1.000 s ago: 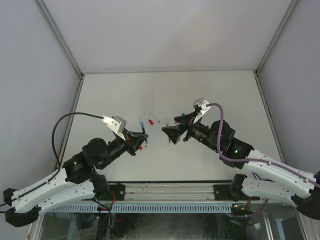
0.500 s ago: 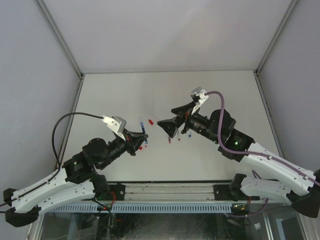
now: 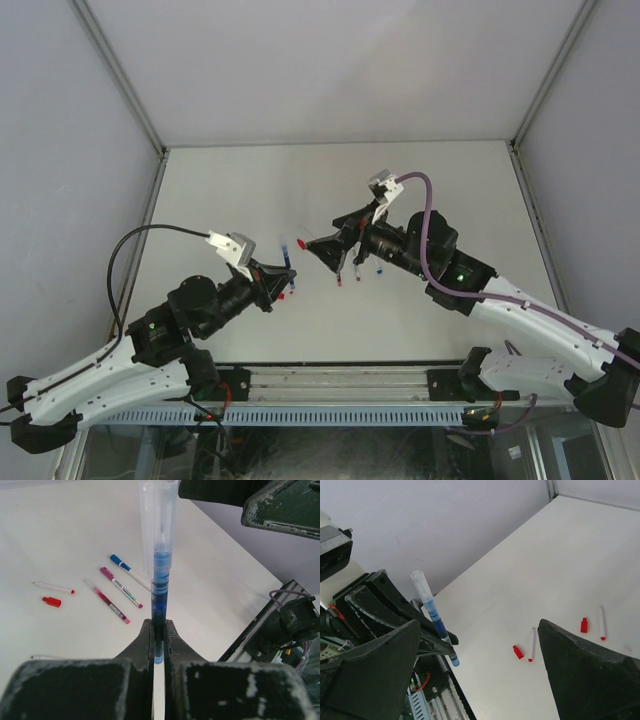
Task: Insert the pens into the pen caps
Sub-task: Press the pen cap onto the pen.
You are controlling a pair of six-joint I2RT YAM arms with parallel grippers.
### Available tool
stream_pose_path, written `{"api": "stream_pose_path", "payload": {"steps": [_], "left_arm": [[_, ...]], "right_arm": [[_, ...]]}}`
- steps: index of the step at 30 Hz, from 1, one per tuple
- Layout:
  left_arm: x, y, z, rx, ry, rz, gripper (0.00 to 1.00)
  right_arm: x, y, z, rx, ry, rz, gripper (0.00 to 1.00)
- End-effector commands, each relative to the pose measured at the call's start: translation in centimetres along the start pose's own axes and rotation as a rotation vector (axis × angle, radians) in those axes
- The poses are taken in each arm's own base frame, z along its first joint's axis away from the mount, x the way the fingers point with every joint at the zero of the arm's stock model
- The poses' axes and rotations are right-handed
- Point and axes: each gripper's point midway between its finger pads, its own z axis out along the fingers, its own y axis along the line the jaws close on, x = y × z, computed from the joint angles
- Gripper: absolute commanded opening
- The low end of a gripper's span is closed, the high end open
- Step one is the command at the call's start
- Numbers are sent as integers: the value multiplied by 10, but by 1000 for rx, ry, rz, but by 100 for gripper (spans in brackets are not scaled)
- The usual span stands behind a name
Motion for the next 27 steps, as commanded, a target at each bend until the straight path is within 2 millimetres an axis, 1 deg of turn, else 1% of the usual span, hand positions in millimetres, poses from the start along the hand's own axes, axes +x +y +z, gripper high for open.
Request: {"api": "stream_pose_path", "payload": {"steps": [1,4,6,10,14,16,19,22,24,27], "left_arm": [[-26,-10,-3,32,-65,-14,0],[-25,-13,-2,46,-57,-7,0],[-25,-14,-1,52,-52,-5,0],[-24,-15,1,56,-49,-7,0],[-22,-16,1,63,-44,-7,0],[-22,-17,1,65,-43,-4,0],[-23,-18,2,68,-41,-2,0],[-22,-18,2,70,-37,1,0],[-22,-18,3,70,-35,1,0],[-22,-18,2,70,-37,0,0]], "right_arm": [[-40,27,2,-77,-107,20,100],[-44,35,5,-88,-116,13,100],[-46,40,9,-93,-113,10,97],[-47,45,17,-92,-96,-11,84],[-44,51,27,-99,-70,-32,68],[-44,52,30,-92,-63,-42,62],[-40,53,35,-84,-43,-55,60],[-28,52,39,-78,-10,-73,58],[-34,57,41,-84,-18,-88,56],[-30,59,43,-85,-5,-105,53]]}}
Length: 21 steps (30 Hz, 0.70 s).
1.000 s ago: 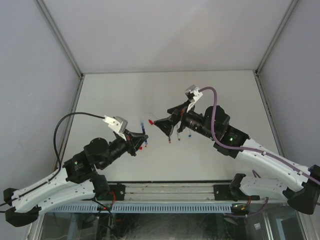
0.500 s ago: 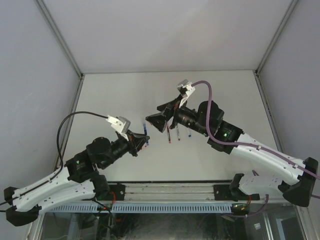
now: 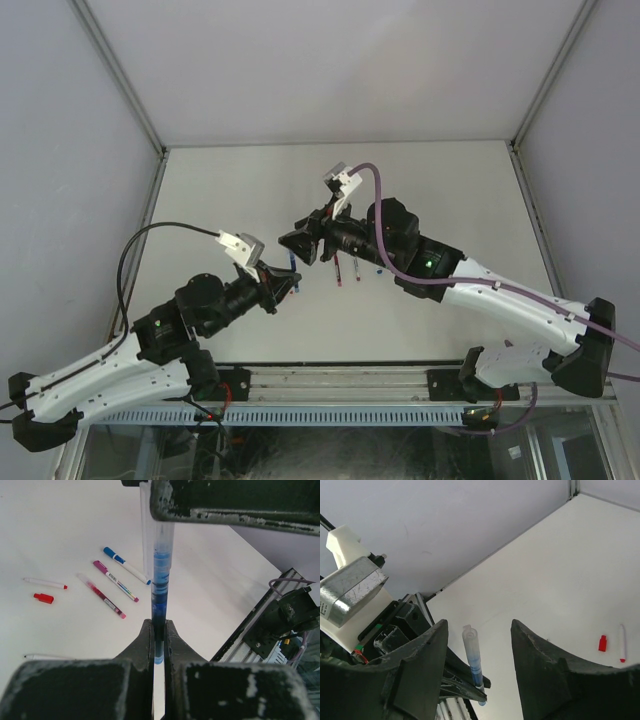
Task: Insert the pens into the pen caps
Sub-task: Press the pen cap onto the pen.
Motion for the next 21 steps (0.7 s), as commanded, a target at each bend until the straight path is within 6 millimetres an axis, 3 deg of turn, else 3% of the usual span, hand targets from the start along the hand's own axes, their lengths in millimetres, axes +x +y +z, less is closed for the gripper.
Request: {"api": "stream_pose_path", "payload": {"steps": [1,8,16,21], "left_arm": [[-33,-12,-4,42,-82,-9,0],[-33,-12,-4,42,-79,-9,0],[-35,-13,-4,42,-78,-5,0],[-35,-13,-4,39,-80,-6,0]], "right_arm": [[-30,15,-2,-23,-66,-56,51],[-27,16,4,-28,-43,-74,40],[-14,15,10,-24,-3,-89,39],[-10,14,10,-21,13,-97,22]]}}
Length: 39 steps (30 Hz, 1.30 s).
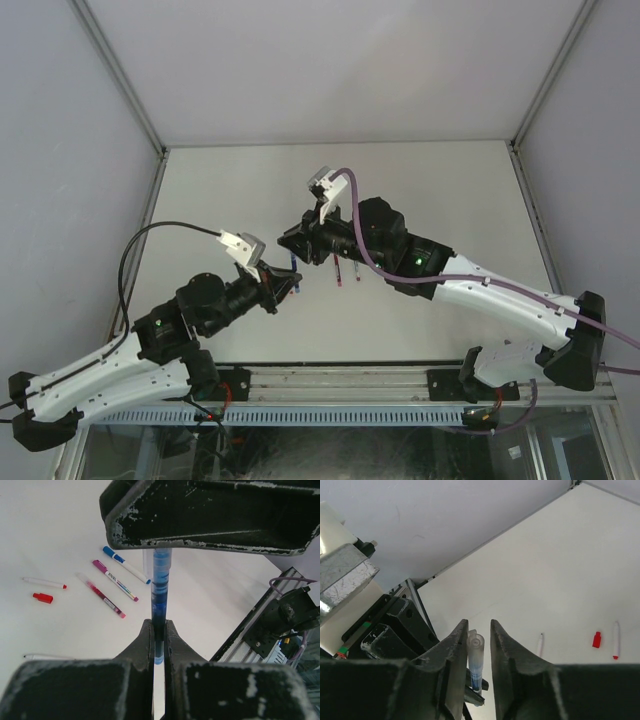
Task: Insert the pens into the pen caps
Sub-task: Press the pen cap onto the pen.
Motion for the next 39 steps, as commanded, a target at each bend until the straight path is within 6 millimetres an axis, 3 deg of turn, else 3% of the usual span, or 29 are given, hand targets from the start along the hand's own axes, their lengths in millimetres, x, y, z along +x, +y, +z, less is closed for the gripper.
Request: {"api": "stream_pose_path", "payload": {"steps": [1,6,20,24,29,39], "left_arm": [[-36,-12,-5,35,-87,-9,0],[-39,-13,-7,38,-94,-11,0],[-64,-15,-21,47,-172,-42,0],[-73,-13,-26,37,-200,-50,0],[-78,-14,-28,42,-212,-51,0],[-82,-17,-29,54,-221,-52,0]], "right_arm": [[-24,8,-5,-14,-55,-29,18],[-15,5,-4,5,-25,-47,0],[30,4,-2,43,80,-20,0],[68,3,0,54,160,0,0],[106,-13,-2,156,182,-9,0],[141,-2,-4,29,186,221,0]]}}
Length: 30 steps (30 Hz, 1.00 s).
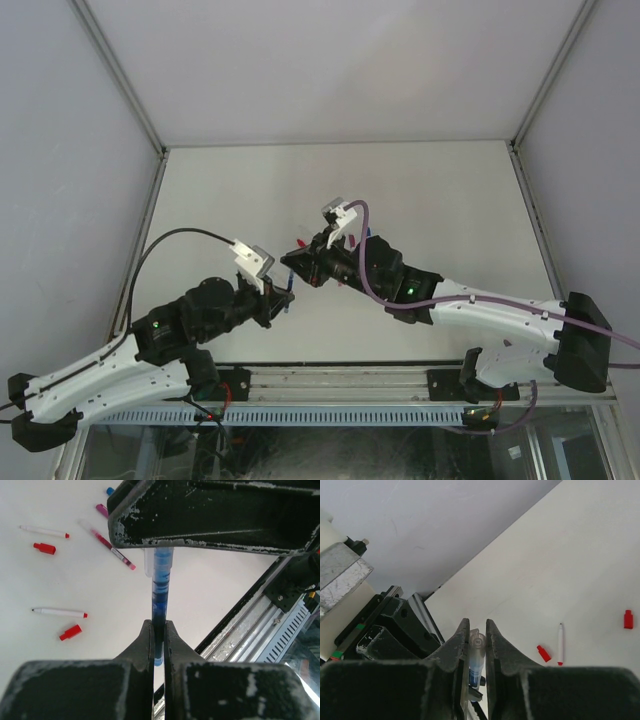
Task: Insert the pens into the pen caps
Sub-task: Press the pen cap onto the pen.
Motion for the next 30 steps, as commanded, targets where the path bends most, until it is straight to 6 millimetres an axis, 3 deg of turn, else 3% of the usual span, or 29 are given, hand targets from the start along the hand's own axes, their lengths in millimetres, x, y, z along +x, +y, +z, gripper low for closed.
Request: {"api": "stream_pose_path", "payload": {"steps": [1,12,19,24,27,30], "left_arm": [[-123,-26,-33,86,-400,-96,0],[-124,-30,-30,97,-395,-93,0],[-122,-29,-29,93,-394,-93,0],[-118,-27,-28,88,-386,-92,0],[-115,-26,-25,79,-372,-90,0],[-108,-24,-20,65,-347,-89,0]], "right_arm": [[80,-11,-13,-9,242,73,0],[95,-17,-23,176,227,-204,0],[110,-21,-16,125,271,-97,0],[108,-11,-10,59,267,-26,0],[103,-3,-8,23,248,-7,0],[83,1,-9,16,191,-6,0]]}}
